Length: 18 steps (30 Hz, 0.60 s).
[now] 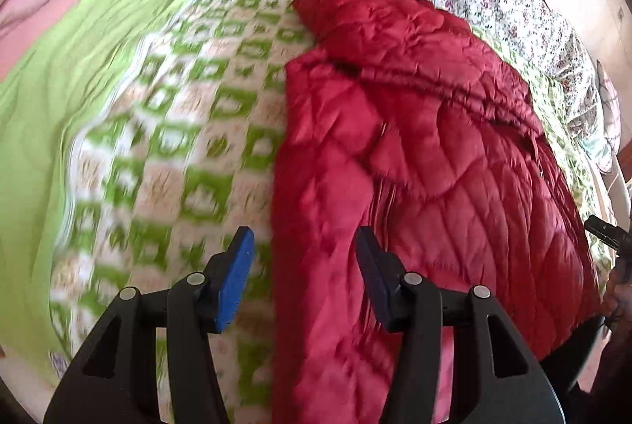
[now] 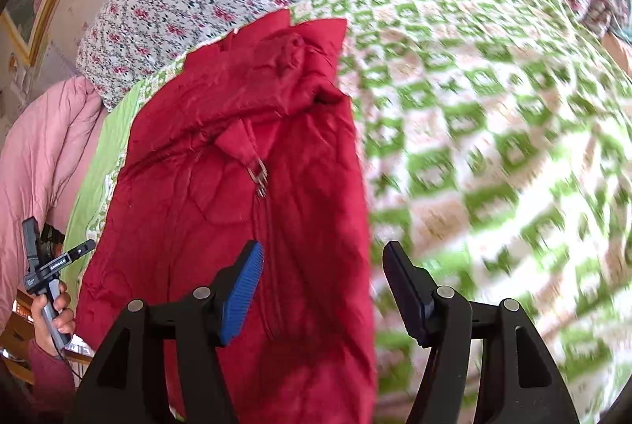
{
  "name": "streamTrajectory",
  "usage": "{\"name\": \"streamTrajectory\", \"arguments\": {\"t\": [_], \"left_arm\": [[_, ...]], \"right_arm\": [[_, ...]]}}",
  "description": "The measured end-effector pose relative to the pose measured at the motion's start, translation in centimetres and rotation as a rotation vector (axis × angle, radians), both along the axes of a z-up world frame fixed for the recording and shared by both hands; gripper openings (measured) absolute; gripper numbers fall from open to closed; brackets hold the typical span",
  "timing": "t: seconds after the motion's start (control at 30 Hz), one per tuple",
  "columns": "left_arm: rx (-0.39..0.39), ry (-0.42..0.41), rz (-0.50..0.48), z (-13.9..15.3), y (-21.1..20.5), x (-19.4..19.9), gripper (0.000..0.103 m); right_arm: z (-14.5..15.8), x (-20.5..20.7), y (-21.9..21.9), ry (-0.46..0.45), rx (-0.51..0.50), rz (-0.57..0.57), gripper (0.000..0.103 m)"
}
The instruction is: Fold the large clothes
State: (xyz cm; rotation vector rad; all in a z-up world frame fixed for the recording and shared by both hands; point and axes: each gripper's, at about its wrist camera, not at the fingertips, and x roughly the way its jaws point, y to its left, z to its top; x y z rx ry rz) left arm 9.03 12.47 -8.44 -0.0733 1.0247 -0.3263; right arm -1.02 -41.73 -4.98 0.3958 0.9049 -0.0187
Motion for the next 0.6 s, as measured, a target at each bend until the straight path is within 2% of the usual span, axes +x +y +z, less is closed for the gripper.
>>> {"name": "streamTrajectory", "arguments": {"t": [0.1,0.2,0.3,0.4,0.5,0.6], "left_arm": [[0.007,0.016,-0.015,-0.4,0.3,-1.5,0.052],[-0.02,0.049,-0.053,-1.0,0.0,-2.9,0.052],[-0.026,0.072,-0.09,-1.5,-0.4,-4.2,0.055],[-0.004,0.078,-0.108,-2.0,-0.7,-5.6,0.059],[-0.019,0.095,-0.109,-2.4,-0.3,-6.5,0.059],[-0.027,0.076,-0.121,-2.3,-0.2,-7.3,0.059]], "right_arm": [[-0.5,-1.5,0.0,0.037,-0.026,-0.004,0.065],[-1.3,-2.8,-0.1,0.066,0.009,0.0,0.065],[-2.4,-3.6,0.5,0.102,0.075,0.057,0.065],[-2.7,-4.5,2.2,0.12,0.076,0.129,0.065],[-2.7,-5.1,3.5,0.12,0.081,0.177,0.066],[-2.6,-5.6,4.2,0.109,0.089,0.206,0.066]]}}
